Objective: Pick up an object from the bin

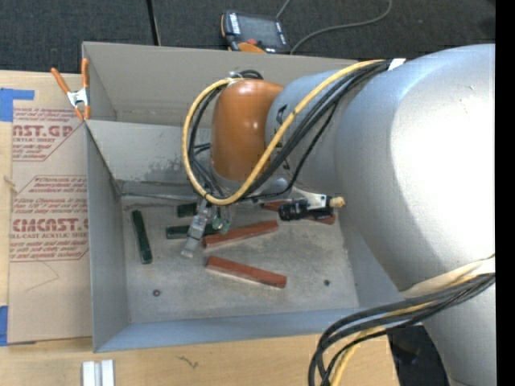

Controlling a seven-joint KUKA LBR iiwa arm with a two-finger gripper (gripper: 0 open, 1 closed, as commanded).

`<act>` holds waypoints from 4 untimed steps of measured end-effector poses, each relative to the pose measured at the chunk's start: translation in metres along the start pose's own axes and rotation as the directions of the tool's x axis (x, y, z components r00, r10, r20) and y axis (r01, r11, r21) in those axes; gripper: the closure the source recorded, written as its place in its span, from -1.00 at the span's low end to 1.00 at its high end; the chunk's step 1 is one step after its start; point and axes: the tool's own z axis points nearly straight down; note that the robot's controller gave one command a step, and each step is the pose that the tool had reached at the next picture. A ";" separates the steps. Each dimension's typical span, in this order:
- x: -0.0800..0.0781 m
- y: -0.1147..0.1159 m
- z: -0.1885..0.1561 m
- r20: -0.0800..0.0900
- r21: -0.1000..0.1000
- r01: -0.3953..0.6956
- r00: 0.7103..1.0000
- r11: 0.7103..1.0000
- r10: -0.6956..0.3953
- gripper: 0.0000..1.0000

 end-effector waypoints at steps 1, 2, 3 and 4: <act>0.010 0.006 0.034 0.001 -0.001 0.325 0.946 0.946 -0.325 -1.00; 0.009 0.007 0.032 0.006 -0.005 0.324 0.946 0.946 -0.324 1.00; 0.044 -0.004 -0.082 0.004 -0.004 0.298 0.955 0.955 -0.298 1.00; 0.020 -0.045 -0.146 0.005 0.001 0.613 0.790 0.790 -0.613 1.00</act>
Offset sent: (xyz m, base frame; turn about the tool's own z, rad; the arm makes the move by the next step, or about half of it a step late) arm -0.0078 0.0085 -0.0344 -0.3296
